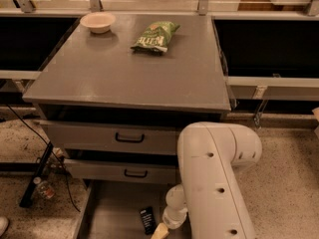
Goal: Pick rxbar blueberry from bottom drawer and place on counter
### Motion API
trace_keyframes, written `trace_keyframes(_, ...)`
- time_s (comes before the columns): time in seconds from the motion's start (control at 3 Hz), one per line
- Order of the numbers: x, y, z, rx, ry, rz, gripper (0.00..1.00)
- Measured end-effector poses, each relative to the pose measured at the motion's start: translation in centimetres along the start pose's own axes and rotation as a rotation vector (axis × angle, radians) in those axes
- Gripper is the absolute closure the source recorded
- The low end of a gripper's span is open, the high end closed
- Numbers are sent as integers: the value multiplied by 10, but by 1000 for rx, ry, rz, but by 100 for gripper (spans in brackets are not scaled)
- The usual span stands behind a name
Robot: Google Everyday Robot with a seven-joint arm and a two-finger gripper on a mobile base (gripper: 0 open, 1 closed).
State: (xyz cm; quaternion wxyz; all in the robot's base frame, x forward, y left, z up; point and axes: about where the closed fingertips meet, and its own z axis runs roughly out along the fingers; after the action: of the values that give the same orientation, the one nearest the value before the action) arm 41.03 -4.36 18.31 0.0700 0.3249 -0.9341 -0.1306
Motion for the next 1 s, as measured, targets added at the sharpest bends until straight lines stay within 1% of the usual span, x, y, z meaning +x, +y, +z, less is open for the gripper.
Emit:
trace_keyframes(0.33,0,0,0,0,0,0,0)
trace_keyframes(1.0,-6,0,5,-83,17,34,0)
